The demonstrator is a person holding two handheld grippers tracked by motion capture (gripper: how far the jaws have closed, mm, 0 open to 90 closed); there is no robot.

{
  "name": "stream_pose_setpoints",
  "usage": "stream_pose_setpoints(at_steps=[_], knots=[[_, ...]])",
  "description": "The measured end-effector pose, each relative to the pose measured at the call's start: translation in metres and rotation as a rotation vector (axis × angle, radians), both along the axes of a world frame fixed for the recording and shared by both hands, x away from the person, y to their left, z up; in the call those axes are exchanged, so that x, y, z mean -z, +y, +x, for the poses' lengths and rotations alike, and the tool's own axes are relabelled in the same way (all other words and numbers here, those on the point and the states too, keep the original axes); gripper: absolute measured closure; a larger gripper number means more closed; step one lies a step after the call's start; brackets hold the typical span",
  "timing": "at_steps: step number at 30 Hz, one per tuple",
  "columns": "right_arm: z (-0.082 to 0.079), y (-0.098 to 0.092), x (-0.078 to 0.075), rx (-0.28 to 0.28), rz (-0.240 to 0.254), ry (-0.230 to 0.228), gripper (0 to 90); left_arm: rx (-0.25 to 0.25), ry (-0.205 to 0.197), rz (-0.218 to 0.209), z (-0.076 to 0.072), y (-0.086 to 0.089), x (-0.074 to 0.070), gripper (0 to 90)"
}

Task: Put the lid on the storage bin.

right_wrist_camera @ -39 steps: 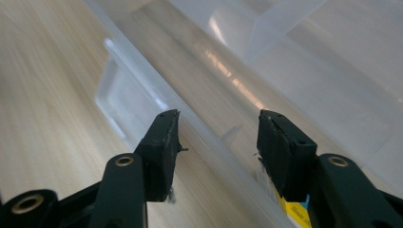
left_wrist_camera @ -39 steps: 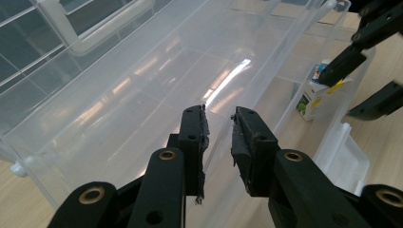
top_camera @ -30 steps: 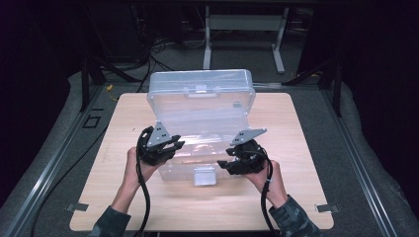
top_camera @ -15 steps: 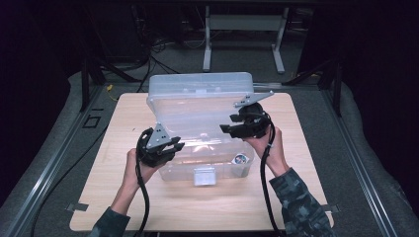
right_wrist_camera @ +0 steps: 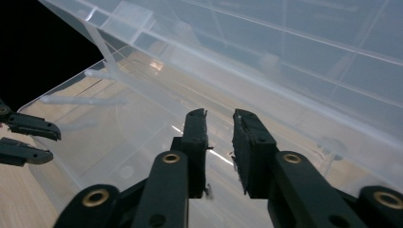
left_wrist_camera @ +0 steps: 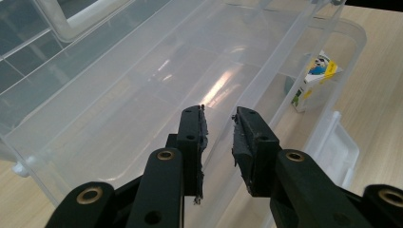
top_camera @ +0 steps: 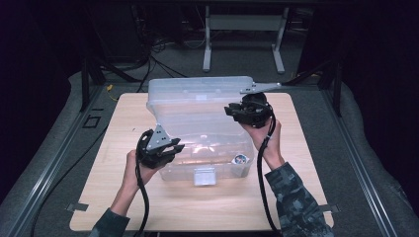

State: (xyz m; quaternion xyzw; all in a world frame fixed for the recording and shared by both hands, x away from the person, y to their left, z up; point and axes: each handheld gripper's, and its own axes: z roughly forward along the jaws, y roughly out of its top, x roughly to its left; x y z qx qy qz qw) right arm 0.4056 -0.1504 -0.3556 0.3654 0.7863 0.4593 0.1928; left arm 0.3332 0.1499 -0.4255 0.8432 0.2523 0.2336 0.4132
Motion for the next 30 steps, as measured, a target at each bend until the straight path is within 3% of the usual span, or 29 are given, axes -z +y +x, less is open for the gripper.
stream_pose_setpoints(at_steps=[10, 12, 13, 14, 15, 17, 30], knots=[[0.000, -0.006, 0.006, -0.003, 0.032, 0.017, 84.3, -0.004, 0.017, -0.022, -0.002, 0.003, 0.001, 68.6], [-0.001, -0.008, 0.010, -0.001, 0.034, 0.018, 84.6, 0.005, 0.057, -0.056, -0.001, 0.007, 0.001, 56.1], [-0.001, -0.008, 0.010, -0.001, 0.034, 0.018, 84.6, 0.008, 0.076, -0.071, 0.000, 0.010, 0.001, 56.1], [-0.002, -0.009, 0.012, -0.003, 0.034, 0.023, 84.7, 0.005, 0.090, -0.084, -0.001, 0.012, 0.001, 47.8], [-0.002, -0.009, 0.012, -0.003, 0.034, 0.023, 84.7, 0.002, 0.094, -0.087, -0.002, 0.014, 0.001, 47.8], [-0.003, -0.010, 0.015, -0.003, 0.027, 0.024, 85.5, -0.006, 0.102, -0.087, -0.005, 0.018, 0.000, 38.4], [-0.015, -0.010, 0.023, -0.011, -0.010, 0.033, 86.4, -0.067, 0.104, -0.063, -0.039, 0.047, -0.010, 23.5]])
